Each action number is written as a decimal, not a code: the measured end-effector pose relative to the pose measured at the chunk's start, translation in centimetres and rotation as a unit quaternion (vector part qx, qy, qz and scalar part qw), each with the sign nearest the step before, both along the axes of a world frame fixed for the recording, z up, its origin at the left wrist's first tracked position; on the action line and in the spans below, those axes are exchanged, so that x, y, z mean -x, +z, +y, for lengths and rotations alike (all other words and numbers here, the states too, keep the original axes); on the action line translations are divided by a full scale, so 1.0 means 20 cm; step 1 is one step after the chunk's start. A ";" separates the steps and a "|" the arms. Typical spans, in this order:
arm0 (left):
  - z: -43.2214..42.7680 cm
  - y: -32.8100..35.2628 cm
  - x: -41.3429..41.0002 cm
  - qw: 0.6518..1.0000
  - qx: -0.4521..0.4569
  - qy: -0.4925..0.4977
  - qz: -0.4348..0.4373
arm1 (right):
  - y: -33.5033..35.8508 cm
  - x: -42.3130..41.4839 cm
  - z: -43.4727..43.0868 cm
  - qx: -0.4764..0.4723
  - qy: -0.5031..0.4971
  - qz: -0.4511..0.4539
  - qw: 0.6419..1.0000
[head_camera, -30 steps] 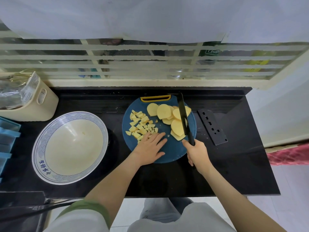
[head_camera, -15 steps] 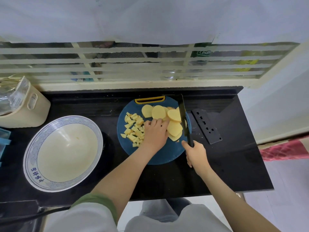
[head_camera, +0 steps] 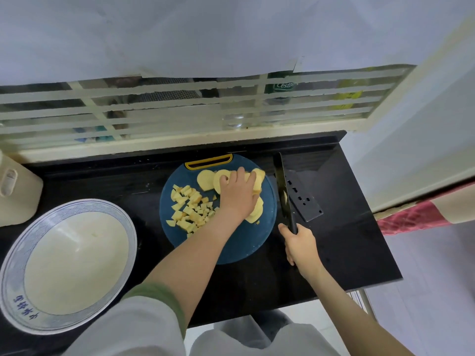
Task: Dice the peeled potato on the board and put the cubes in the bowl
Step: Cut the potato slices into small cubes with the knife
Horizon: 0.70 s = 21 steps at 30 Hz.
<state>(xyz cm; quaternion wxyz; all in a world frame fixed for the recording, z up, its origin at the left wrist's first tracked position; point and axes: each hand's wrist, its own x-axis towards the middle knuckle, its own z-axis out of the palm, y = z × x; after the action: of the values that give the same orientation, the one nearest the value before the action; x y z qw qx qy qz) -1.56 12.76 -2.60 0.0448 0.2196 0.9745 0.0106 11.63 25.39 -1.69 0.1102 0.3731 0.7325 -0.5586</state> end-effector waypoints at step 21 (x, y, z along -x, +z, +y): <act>-0.08 0.01 0.06 0.993 -0.110 -0.009 -0.047 | -0.04 0.03 -0.06 0.026 0.022 -0.018 0.999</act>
<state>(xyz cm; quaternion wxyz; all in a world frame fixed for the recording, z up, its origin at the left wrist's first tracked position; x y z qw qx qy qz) -2.73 11.22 -2.38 0.0658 0.2309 0.9623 0.1279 11.01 24.12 -2.42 0.1452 0.3642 0.7238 -0.5678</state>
